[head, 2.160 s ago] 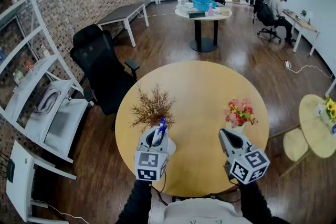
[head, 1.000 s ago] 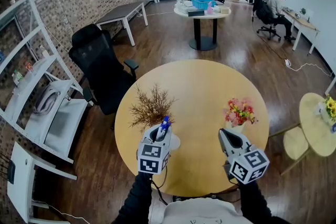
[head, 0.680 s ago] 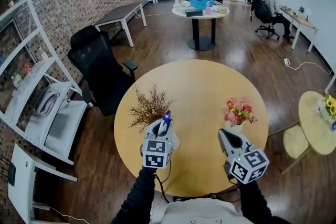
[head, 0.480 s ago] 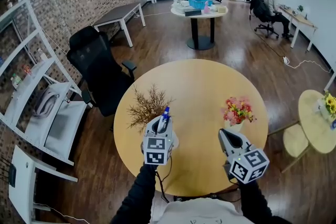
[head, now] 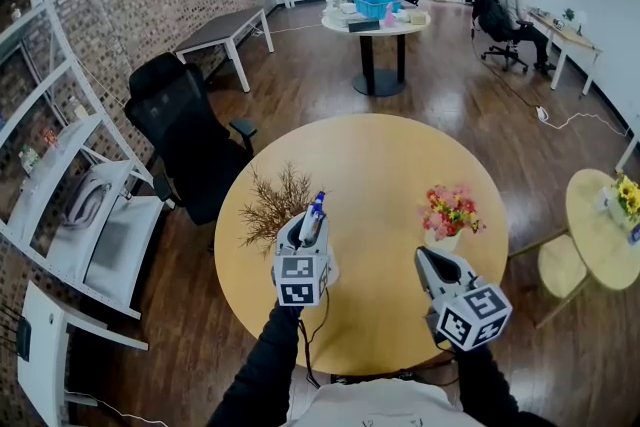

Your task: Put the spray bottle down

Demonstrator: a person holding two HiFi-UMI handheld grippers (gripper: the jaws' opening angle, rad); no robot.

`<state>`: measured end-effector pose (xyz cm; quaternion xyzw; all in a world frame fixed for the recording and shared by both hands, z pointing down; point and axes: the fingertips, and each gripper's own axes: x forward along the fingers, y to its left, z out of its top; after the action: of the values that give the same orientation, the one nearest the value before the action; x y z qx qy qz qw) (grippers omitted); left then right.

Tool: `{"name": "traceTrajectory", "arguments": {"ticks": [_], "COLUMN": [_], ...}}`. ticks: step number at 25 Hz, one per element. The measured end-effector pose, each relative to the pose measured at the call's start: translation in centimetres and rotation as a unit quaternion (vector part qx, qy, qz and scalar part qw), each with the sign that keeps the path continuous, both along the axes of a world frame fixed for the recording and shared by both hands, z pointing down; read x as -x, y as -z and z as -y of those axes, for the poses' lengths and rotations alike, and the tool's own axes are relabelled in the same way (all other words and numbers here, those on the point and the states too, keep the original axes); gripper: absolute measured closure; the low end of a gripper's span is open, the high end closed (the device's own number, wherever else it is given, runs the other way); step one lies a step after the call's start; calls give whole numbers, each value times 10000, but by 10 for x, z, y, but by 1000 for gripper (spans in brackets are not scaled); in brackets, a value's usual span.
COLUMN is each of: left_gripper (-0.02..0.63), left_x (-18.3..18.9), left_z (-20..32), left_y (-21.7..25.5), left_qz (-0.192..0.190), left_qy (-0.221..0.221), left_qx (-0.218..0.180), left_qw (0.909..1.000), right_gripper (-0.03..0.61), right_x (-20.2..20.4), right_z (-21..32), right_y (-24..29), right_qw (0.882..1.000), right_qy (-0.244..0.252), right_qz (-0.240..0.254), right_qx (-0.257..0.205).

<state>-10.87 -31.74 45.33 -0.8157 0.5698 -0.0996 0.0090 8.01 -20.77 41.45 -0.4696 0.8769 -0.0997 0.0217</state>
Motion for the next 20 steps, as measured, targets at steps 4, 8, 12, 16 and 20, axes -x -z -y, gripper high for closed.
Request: {"name": "traceTrajectory", "arguments": {"ticks": [4,8,12,16,20], "left_gripper": [448,434,434,417,416], "left_x": [0,1,3,10,15], "left_z": [0,-2,-5,-12,-27], "left_y": [-4,-9,-8,-6,-3], "left_qz": [-54,-43,-18,-46,-127], "left_qy": [47,70,105,275,325], "left_qx": [11,48,25,-41,-103], "left_qw": [10000,10000,9999,9996,9993], "right_gripper": [598,598,598,598,598], "right_x": [-5,-4,-2,0,3], "right_z": [1,3,5,5,6], "right_y": [-1,-4,-2,-3,-5], "right_qw": [10000,10000,10000,10000,10000], "right_qy": [-24,-28,-14,3,47], "right_qz": [15,24,32,28,22], "right_qx": [20,46,44,39,55]}}
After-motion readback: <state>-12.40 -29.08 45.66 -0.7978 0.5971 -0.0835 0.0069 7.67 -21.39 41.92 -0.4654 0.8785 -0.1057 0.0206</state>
